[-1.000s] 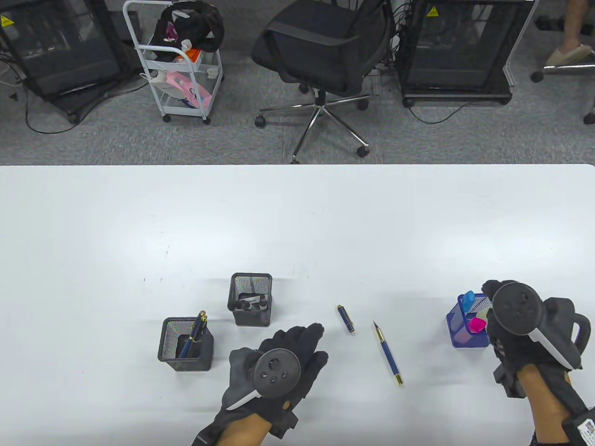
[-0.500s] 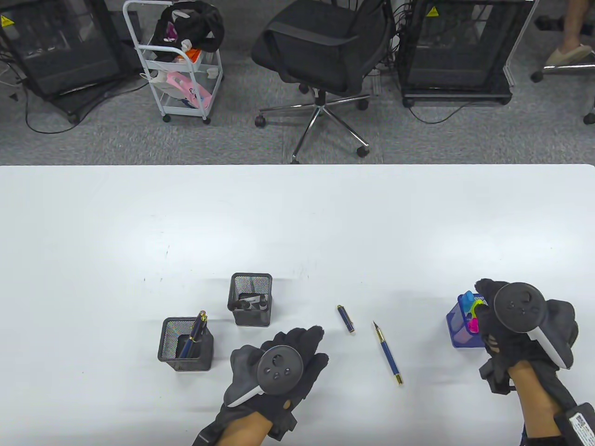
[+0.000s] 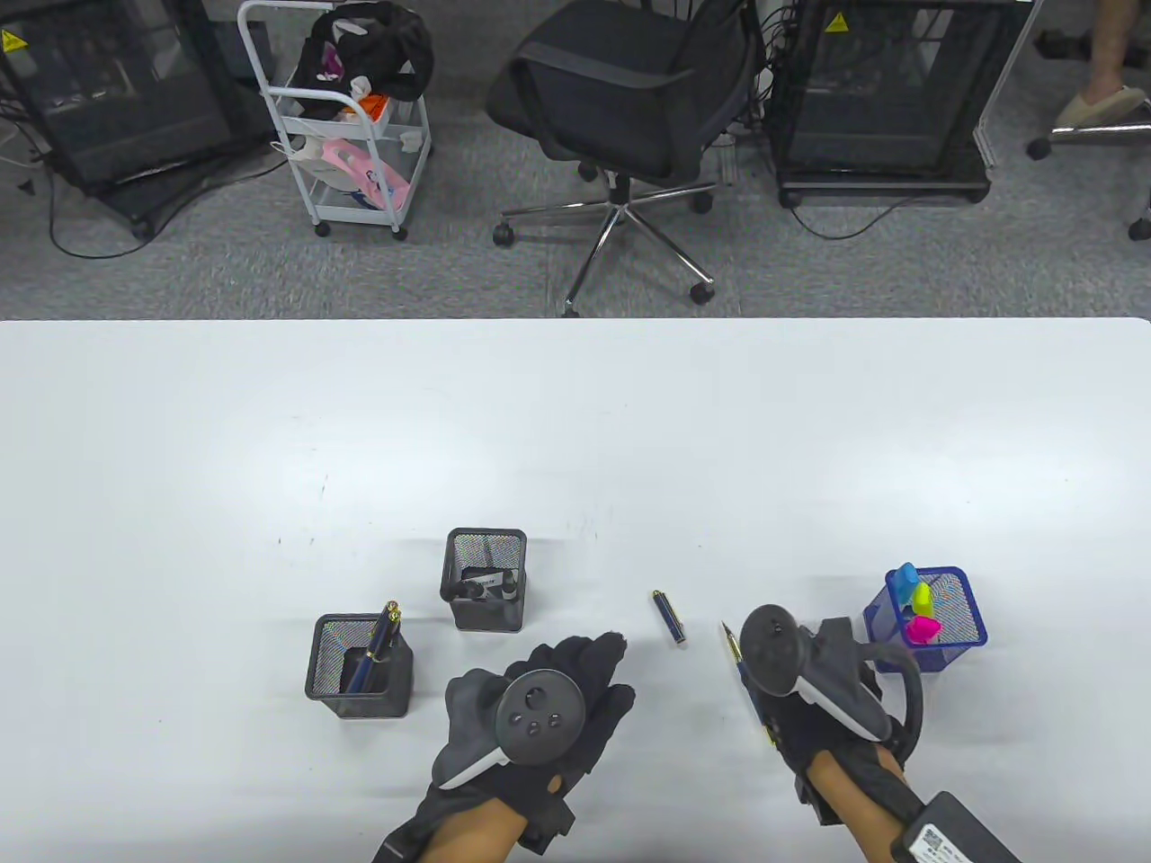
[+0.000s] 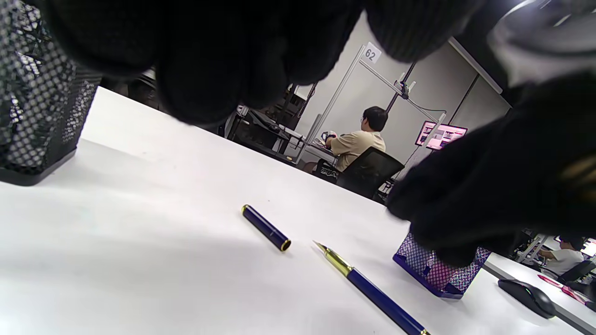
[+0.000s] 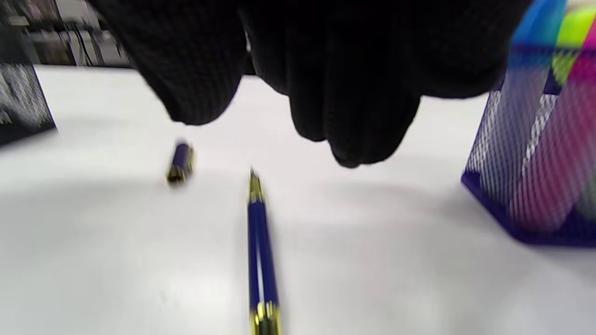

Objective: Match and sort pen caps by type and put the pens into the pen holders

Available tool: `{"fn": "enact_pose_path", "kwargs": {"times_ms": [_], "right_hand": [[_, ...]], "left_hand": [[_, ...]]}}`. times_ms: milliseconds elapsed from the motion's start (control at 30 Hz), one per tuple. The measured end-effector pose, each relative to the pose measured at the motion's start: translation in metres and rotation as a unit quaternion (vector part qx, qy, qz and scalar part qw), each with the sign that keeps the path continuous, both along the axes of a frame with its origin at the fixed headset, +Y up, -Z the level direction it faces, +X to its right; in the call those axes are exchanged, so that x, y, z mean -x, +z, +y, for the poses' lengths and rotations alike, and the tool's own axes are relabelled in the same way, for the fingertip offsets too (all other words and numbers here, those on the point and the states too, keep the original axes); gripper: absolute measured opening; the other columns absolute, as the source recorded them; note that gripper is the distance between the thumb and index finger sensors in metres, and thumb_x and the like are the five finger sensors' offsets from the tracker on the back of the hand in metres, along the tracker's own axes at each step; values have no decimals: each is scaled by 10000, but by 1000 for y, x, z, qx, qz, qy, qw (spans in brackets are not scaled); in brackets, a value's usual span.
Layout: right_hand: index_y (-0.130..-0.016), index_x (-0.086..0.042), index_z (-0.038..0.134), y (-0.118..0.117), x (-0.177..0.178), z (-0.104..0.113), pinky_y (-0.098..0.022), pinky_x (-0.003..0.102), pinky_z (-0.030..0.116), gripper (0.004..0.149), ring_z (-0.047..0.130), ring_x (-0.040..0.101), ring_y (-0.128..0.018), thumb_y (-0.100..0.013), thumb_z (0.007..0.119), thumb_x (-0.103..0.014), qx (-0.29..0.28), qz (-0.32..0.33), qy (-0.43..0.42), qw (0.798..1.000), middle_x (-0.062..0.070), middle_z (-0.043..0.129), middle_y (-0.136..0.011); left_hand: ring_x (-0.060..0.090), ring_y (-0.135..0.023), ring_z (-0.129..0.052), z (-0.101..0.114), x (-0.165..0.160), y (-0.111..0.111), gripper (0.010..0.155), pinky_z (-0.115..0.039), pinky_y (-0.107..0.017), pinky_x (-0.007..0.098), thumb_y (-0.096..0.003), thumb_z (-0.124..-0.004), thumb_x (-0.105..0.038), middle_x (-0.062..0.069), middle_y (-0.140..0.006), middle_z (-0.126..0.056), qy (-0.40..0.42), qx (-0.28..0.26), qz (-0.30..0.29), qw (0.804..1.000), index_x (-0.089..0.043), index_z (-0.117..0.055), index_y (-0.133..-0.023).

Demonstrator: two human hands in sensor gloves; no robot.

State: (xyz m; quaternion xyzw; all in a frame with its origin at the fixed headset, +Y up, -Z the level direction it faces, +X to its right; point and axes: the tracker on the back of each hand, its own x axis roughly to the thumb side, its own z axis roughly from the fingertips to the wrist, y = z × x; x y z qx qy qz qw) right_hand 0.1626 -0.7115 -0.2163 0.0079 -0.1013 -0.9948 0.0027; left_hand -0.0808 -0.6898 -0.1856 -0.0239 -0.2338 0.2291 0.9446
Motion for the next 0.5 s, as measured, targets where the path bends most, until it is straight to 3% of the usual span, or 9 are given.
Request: {"fn": "enact_pose_path", "kwargs": {"times_ms": [100, 267, 400, 500], "right_hand": [[-863, -32, 794, -1, 4, -28, -266, 353, 946, 635, 1116, 297, -446, -369, 963, -393, 21, -8, 30, 999, 196, 1019, -651], [-833, -28, 824, 1, 6, -43, -252, 350, 940, 593, 1116, 290, -412, -356, 993, -337, 17, 3, 36, 999, 186, 1030, -621], [-819, -22, 833, 4, 12, -44, -248, 347, 942, 574, 1118, 286, -390, -357, 990, -324, -5, 34, 62, 997, 191, 1038, -603], [-816, -25, 833, 5, 7, -40, -259, 353, 944, 572, 1119, 284, -390, -359, 994, -330, -20, 31, 37, 999, 188, 1040, -602]], "left_hand": [[379, -656, -970, 0, 0, -1, 618, -765, -514, 662, -495, -697, -466, 239, -945, -840, 0, 0, 0, 1000, -139, -722, -1018], [379, -655, -970, -3, -1, -1, 618, -765, -513, 662, -495, -698, -466, 238, -943, -843, -1, 6, -1, 1000, -137, -723, -1018], [376, -652, -973, -3, -1, -1, 616, -767, -512, 660, -495, -698, -465, 239, -940, -846, -2, 8, -2, 1000, -137, -726, -1015], [376, -647, -977, -4, 0, -1, 615, -769, -510, 661, -494, -701, -462, 236, -934, -853, 2, 12, 0, 1000, -132, -730, -1012]]}}
